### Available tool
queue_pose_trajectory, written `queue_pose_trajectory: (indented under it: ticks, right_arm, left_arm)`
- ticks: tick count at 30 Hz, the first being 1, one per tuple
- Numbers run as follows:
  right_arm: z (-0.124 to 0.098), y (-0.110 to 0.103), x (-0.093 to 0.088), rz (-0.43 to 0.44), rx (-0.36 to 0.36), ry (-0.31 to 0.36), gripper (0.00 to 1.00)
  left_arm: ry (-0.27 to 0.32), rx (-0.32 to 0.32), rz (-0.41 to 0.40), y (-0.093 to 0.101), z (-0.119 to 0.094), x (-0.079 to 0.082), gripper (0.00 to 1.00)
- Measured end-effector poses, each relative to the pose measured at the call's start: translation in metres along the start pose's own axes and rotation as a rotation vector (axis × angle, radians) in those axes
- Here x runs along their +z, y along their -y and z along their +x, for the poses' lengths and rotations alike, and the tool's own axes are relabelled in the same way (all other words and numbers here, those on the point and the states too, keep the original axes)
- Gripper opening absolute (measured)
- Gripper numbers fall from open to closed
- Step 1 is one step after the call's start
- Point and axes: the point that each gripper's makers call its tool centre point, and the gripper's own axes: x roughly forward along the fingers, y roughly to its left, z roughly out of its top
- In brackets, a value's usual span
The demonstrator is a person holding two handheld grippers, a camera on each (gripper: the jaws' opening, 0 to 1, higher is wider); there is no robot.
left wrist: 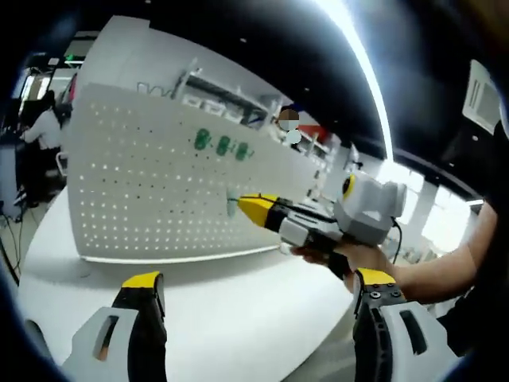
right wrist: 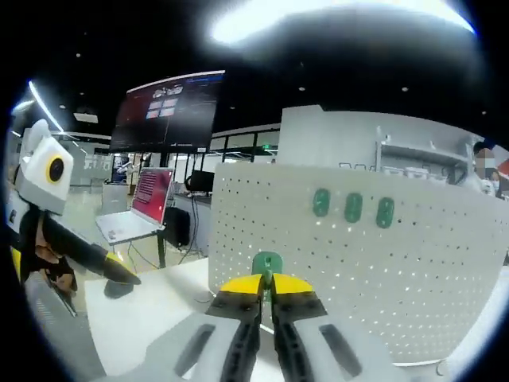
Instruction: Insert the hook assembly into the mounting plate slot until the hook locks in place.
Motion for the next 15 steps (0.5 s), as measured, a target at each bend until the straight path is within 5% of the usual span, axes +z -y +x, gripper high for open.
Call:
queue_pose_trajectory:
  ticks: [15]
  right_arm:
    - [0.009,0.089,0.012,0.002,-0.205,0.051,0.00]
  left_arm:
    - [-0.042,0.040,0.005,-0.016,-0.006,-0.009,1.00]
